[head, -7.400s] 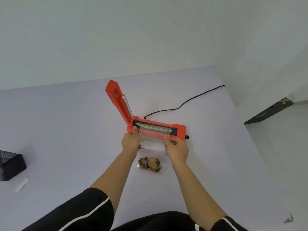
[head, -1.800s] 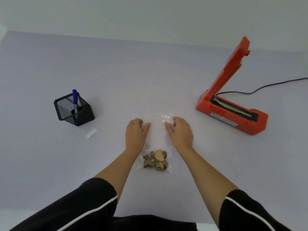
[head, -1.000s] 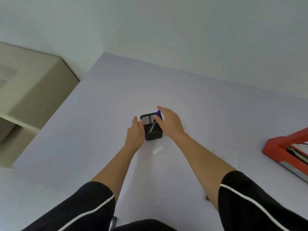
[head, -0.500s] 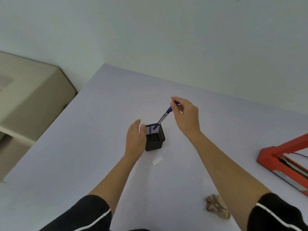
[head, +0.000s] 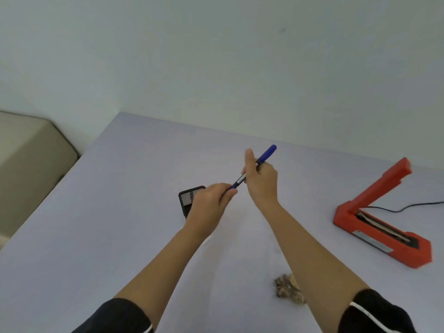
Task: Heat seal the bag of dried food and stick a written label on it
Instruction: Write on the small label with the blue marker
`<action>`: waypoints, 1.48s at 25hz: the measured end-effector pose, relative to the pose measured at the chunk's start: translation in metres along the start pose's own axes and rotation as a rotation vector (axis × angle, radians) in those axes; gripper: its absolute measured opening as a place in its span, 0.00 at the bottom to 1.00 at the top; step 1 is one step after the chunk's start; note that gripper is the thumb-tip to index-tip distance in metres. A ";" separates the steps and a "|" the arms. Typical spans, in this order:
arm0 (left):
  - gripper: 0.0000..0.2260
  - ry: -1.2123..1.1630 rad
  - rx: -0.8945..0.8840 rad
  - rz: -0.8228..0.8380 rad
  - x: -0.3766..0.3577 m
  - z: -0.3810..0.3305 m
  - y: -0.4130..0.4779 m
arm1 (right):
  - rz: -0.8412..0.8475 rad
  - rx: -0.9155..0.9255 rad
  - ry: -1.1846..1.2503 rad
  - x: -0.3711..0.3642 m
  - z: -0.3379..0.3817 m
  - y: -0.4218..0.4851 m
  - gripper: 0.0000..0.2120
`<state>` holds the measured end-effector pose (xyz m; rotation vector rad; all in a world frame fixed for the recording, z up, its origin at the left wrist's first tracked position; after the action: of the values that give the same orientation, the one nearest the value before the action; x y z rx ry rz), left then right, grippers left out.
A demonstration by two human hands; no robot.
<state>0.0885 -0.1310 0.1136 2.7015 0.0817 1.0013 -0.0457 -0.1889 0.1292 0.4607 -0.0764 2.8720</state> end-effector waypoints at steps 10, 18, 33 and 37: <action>0.12 -0.248 0.325 0.192 -0.020 0.058 -0.061 | -0.305 -0.055 0.127 0.058 0.025 0.031 0.24; 0.06 0.076 0.514 0.097 -0.010 0.145 -0.110 | 0.108 -0.174 0.217 -0.003 -0.048 -0.014 0.17; 0.18 0.203 0.163 0.063 -0.019 0.133 -0.163 | 0.252 -0.213 0.177 -0.046 -0.133 -0.084 0.12; 0.16 0.204 0.292 0.107 -0.053 0.152 -0.132 | 0.229 -0.180 0.106 -0.060 -0.145 -0.083 0.13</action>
<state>0.1512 -0.0447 -0.0652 2.8769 0.1329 1.3948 -0.0146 -0.1085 -0.0261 0.2800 -0.3892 3.0684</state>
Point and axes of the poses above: each hand's wrist, its own y-axis towards the middle knuckle, its own x-axis out of the back of the hand, z = x × y, the point moved 6 cm from there along y, towards the middle knuckle, and after that the axes turned 1 degree about y, right-handed, at the moved point
